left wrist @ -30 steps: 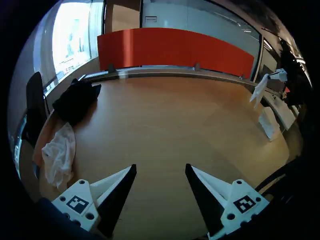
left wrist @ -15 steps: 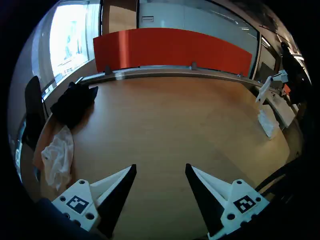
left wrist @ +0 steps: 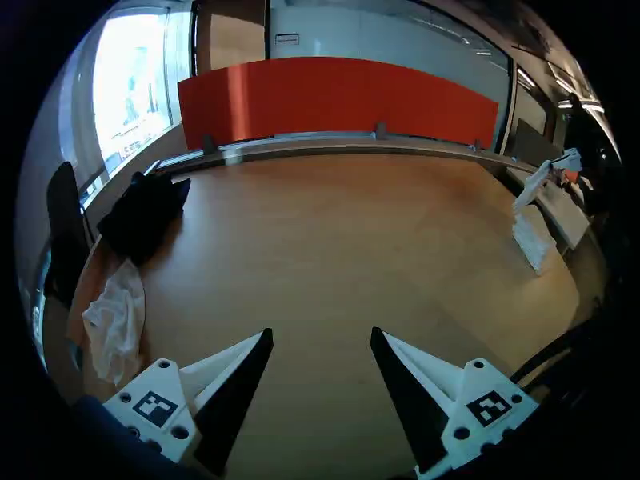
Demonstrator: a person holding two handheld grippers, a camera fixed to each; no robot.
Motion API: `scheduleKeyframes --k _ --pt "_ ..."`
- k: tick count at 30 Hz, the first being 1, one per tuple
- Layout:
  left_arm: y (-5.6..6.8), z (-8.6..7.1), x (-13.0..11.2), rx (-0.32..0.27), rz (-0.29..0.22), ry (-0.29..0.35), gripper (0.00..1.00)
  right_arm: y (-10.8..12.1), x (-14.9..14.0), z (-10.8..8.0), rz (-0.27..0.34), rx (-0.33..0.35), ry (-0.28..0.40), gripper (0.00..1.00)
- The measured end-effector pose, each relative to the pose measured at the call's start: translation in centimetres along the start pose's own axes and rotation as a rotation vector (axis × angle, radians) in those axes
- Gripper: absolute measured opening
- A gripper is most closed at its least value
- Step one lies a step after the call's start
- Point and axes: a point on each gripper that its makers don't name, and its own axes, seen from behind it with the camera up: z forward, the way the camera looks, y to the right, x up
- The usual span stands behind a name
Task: Fold towel
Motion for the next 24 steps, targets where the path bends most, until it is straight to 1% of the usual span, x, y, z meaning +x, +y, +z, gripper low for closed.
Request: scheduleKeyframes --k 5,9,17,24 --pt "0.3 0.0 -0.1 -0.006 0.008 -0.003 0.90 0.5 -3.4 -1.2 0.049 -0.008 -0.029 0.05" --pt "0.5 0.0 -0.1 -0.011 0.014 -0.004 0.90 1.1 -6.8 -1.6 0.097 -0.015 -0.070 0.05" --pt "0.5 -0.2 -0.5 -0.011 0.019 -0.010 0.90 1.5 -12.8 -1.3 0.189 -0.011 -0.151 0.05" --pt "0.5 -0.5 -0.8 -0.006 0.019 -0.013 0.90 2.1 -16.2 -1.0 0.227 -0.023 -0.206 0.05"
